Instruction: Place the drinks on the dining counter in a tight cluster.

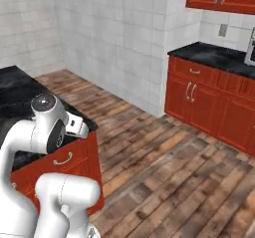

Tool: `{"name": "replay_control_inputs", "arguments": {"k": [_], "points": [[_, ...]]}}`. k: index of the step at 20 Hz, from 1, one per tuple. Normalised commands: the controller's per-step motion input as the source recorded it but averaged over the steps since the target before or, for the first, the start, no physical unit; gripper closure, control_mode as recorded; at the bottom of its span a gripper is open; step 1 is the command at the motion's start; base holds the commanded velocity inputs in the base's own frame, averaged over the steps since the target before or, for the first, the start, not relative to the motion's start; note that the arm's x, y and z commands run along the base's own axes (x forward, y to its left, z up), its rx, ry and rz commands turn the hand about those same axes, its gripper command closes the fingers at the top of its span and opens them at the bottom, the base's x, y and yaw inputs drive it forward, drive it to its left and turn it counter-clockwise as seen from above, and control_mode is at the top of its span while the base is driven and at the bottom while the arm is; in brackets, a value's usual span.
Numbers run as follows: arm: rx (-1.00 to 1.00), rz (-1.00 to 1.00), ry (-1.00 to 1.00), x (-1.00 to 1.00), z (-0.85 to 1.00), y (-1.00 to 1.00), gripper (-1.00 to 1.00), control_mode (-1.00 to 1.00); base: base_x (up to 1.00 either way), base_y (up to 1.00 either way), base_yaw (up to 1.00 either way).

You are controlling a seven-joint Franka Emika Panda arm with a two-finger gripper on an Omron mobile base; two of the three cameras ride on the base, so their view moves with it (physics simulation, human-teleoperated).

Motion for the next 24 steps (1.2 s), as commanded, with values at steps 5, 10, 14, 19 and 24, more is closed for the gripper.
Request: {"name": "replay_control_inputs", "arguments": {"k": [5, 10, 14, 19, 24], "points": [[0.0, 0.0, 0.0, 0.0, 0.0, 0.0, -1.0, 1.0, 0.0, 0.02, -0.96], [0.0, 0.0, 0.0, 0.0, 0.0, 0.0, -1.0, 1.0, 0.0, 0.01, -0.97], [0.0, 0.0, 0.0, 0.0, 0.0, 0.0, -1.0, 1.0, 0.0, 0.01, -0.98], [0.0, 0.0, 0.0, 0.0, 0.0, 0.0, -1.0, 1.0, 0.0, 0.0, -1.0], [0.0, 0.0, 0.0, 0.0, 0.0, 0.0, -1.0, 1.0, 0.0, 0.0, -1.0]]}}
